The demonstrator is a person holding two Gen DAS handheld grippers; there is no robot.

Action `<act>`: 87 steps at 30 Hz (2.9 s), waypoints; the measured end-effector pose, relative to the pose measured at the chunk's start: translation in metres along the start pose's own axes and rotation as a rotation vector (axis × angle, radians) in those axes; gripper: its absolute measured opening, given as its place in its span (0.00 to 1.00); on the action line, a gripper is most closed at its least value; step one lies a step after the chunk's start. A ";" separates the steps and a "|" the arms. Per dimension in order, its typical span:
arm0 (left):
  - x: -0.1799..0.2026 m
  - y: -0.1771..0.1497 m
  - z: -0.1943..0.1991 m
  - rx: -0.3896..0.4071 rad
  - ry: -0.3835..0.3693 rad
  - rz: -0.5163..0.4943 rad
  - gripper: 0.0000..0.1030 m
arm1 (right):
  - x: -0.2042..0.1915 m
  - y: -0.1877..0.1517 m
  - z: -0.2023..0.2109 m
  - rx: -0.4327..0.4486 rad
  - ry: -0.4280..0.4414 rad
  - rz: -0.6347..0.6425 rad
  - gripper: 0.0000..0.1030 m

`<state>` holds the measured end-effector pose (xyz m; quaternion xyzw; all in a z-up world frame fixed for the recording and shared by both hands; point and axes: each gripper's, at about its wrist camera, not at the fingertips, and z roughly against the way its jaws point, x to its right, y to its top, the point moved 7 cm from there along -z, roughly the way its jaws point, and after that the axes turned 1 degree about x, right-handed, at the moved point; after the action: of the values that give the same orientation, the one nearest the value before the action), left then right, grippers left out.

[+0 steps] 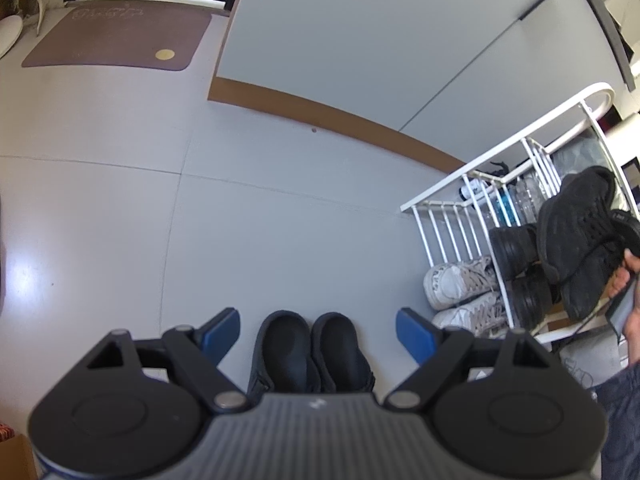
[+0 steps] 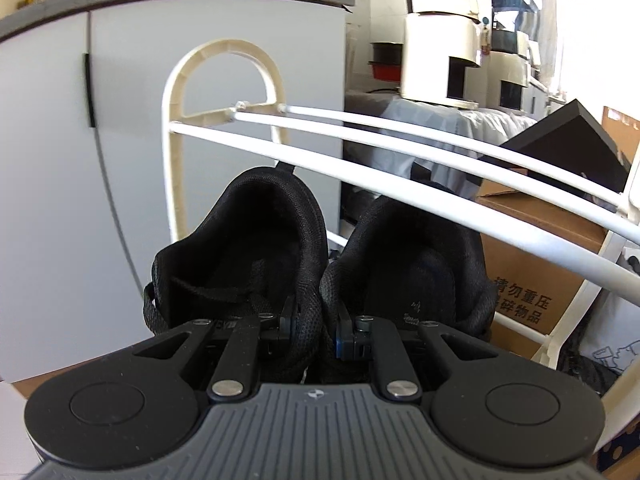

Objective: Organize scattered shoes
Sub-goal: 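Carry the black sneakers with the right gripper to the white rack, then push the black sneakers onto the rack's top shelf and open the right gripper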

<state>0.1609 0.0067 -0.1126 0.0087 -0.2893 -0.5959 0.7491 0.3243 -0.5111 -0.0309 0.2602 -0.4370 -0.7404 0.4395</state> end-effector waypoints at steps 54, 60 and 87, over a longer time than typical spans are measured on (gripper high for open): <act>0.021 -0.030 0.020 -0.012 -0.025 -0.095 0.85 | 0.045 -0.032 0.106 0.135 -0.089 -0.037 0.94; 0.028 -0.042 0.032 -0.008 -0.057 -0.115 0.86 | 0.049 -0.040 0.143 0.130 -0.050 -0.062 0.94; 0.015 -0.082 0.036 -0.017 0.034 -0.163 0.87 | -0.006 -0.053 0.242 0.152 0.157 -0.215 0.96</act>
<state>0.0741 -0.0183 -0.1058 0.0359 -0.2701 -0.6571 0.7029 0.1185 -0.3923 0.0399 0.3950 -0.4258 -0.7253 0.3696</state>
